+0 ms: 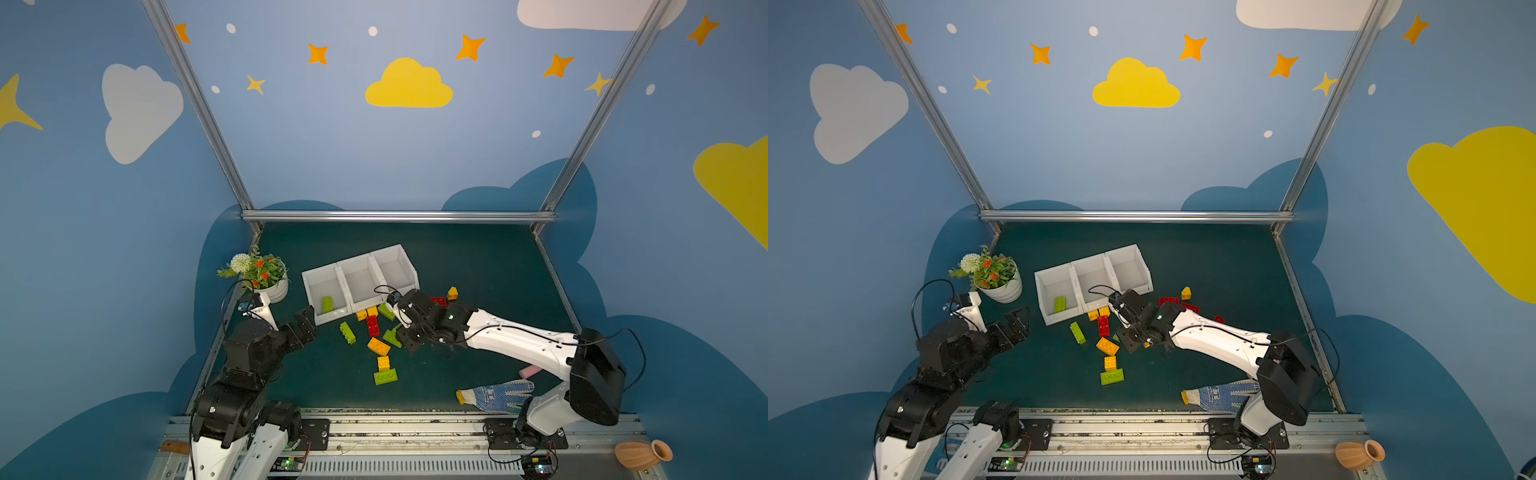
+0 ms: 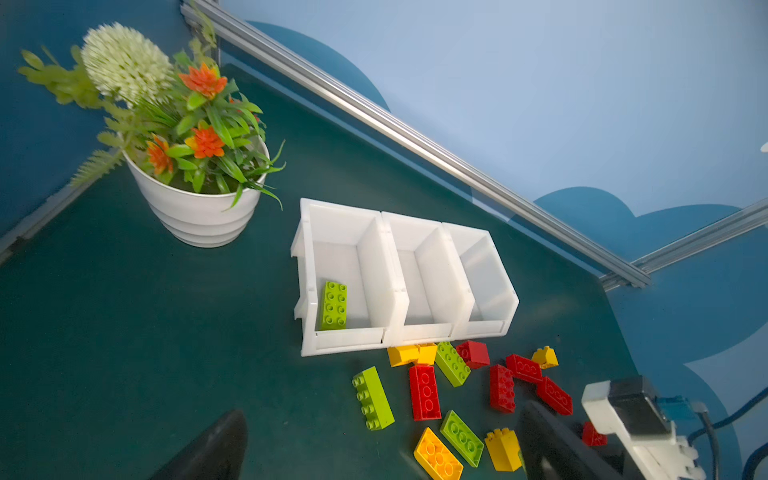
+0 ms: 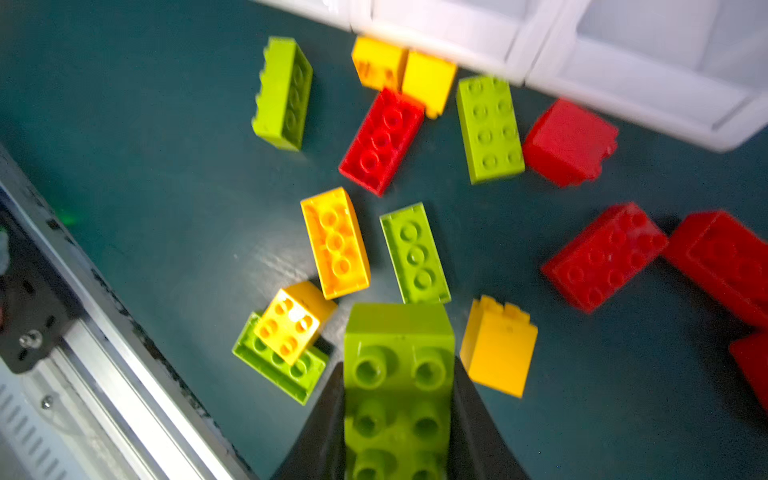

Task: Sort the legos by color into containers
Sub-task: 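Carry the brick with the right gripper into the compartment nearest the plant and release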

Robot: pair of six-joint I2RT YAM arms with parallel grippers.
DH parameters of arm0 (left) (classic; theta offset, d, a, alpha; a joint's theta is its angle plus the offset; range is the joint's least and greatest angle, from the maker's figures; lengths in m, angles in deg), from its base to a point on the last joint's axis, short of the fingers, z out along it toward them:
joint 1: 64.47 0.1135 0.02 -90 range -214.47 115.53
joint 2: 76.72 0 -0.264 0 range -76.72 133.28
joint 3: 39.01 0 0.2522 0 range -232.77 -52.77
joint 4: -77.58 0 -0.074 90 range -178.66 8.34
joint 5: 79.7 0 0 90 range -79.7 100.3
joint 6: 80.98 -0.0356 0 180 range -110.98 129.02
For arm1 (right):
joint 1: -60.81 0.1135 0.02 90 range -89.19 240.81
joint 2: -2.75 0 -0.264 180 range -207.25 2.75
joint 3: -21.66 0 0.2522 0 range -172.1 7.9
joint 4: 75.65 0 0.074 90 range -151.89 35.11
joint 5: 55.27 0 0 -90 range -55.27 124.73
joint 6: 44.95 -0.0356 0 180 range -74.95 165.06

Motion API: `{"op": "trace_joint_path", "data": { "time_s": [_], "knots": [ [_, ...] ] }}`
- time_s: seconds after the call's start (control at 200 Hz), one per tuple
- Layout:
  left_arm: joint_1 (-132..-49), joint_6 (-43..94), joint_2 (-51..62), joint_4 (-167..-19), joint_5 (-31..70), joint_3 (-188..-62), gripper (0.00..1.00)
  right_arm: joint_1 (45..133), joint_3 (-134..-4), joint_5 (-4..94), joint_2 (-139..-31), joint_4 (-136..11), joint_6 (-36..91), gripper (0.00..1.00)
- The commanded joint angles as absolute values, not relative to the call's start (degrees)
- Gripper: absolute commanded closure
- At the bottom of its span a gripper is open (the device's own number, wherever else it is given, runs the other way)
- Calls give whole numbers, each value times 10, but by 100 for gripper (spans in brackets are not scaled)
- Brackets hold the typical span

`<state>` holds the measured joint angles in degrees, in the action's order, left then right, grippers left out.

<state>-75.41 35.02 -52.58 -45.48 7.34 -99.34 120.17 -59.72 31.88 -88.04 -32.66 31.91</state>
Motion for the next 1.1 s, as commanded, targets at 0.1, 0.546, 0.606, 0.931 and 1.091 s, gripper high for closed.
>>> {"op": "trace_joint_path", "data": {
  "time_s": [0.1, 0.546, 0.606, 0.931, 1.091],
  "knots": [
    [-754, 366, -566, -444, 7, -990, 0, 1195, -709, 383, -973, -342, 331, 82],
    [-754, 374, -590, -433, -35, -994, 0, 1191, -1018, 445, -1216, -318, 339, 82],
    [-754, 377, -590, -432, -34, -994, 0, 1191, -1053, 451, -1239, -322, 334, 82],
    [-765, 384, -590, -425, -46, -996, 0, 1170, -1236, 472, -1370, -317, 314, 81],
    [-774, 383, -582, -427, -43, -996, 0, 1157, -1308, 478, -1419, -309, 306, 68]
  ]
}}
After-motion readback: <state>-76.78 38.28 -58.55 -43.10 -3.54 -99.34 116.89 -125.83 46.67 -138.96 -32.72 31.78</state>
